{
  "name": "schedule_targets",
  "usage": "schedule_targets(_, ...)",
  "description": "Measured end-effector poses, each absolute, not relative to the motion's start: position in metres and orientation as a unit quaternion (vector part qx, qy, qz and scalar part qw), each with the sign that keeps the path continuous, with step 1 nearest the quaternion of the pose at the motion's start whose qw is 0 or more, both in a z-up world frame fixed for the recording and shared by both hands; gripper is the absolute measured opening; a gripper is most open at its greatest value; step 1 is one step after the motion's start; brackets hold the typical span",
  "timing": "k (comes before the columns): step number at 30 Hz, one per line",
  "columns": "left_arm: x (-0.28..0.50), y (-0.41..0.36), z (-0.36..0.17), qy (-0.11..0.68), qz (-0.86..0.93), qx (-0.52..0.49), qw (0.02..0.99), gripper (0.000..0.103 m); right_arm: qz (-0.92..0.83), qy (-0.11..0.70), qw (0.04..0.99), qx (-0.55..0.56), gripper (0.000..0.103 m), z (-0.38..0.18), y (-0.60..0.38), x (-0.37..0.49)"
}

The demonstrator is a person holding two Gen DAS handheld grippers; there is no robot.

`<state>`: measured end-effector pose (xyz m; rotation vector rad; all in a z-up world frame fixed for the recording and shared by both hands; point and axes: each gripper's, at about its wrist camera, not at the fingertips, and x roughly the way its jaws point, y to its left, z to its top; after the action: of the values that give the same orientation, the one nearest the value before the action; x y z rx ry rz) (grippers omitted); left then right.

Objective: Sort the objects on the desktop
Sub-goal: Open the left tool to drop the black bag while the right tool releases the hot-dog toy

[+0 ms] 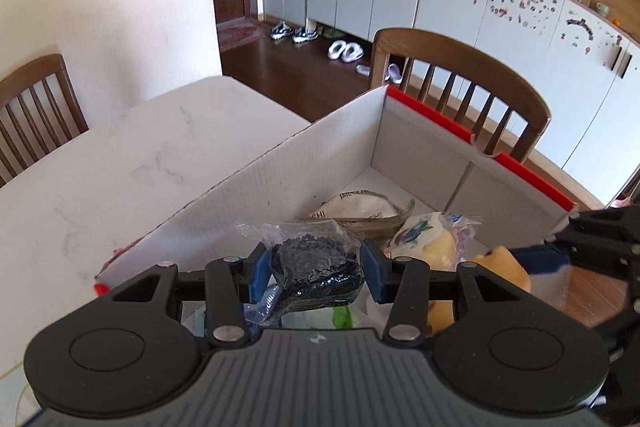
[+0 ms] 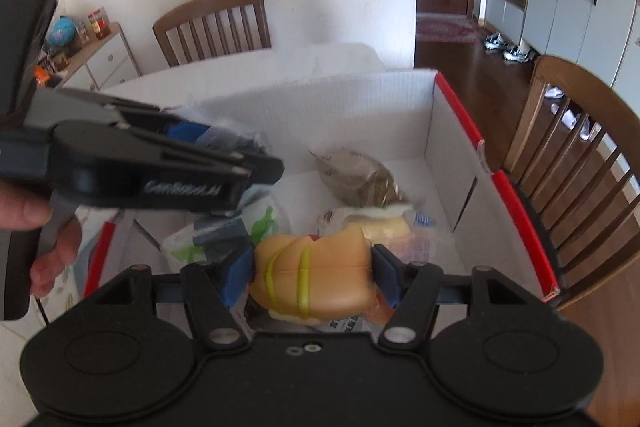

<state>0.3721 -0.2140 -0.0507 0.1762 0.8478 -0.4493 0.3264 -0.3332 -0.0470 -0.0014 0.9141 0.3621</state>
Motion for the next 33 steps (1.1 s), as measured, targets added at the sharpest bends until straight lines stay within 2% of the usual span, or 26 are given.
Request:
schedule_targets(10,0.397,-0.229,-0.073,0.425,-0.209,0.124,0.872,0.046,0.189,0.46,0.868,-0.003,0.063,-0.062,-0.325,0.338)
schedule_targets(25,0.415,-0.23,-0.087,0.488,-0.227,0.113,0.835,0.046,0.183,0.48,0.858,0.005,0.064,-0.076,-0.319,0.352)
schedule_targets(33,0.426,-0.221,-0.092,0.517,-0.221,0.079,0.823,0.047,0.186,0.475,0.86,0.002,0.069,-0.073,-0.318,0.351)
